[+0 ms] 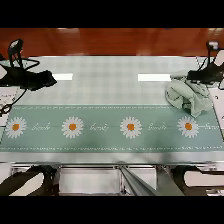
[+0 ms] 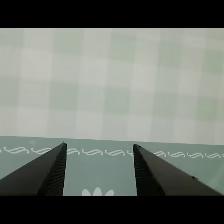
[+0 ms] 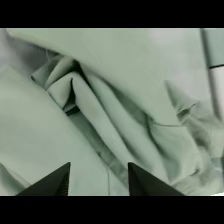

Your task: Fold the shirts.

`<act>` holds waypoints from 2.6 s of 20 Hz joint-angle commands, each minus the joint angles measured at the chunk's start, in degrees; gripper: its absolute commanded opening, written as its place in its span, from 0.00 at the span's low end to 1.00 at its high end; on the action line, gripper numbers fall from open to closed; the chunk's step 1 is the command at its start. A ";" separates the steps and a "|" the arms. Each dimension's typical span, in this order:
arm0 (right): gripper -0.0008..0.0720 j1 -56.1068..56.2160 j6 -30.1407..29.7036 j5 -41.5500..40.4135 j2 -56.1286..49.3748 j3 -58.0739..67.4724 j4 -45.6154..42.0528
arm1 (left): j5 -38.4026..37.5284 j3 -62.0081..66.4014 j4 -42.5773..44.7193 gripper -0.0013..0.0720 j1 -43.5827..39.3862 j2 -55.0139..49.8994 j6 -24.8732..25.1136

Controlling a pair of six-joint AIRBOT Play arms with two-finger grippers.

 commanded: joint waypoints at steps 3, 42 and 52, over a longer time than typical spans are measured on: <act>0.58 -2.86 -4.39 2.12 -8.66 -0.04 10.23 | 0.90 -4.37 -0.02 0.71 -1.38 2.51 0.59; 0.04 43.34 -1.14 12.33 20.52 33.24 22.16 | -6.36 -2.67 -12.41 0.71 3.02 28.28 8.46; 0.04 54.99 6.08 11.47 -6.16 32.09 18.97 | -6.47 -2.67 -8.28 0.71 3.02 28.26 11.74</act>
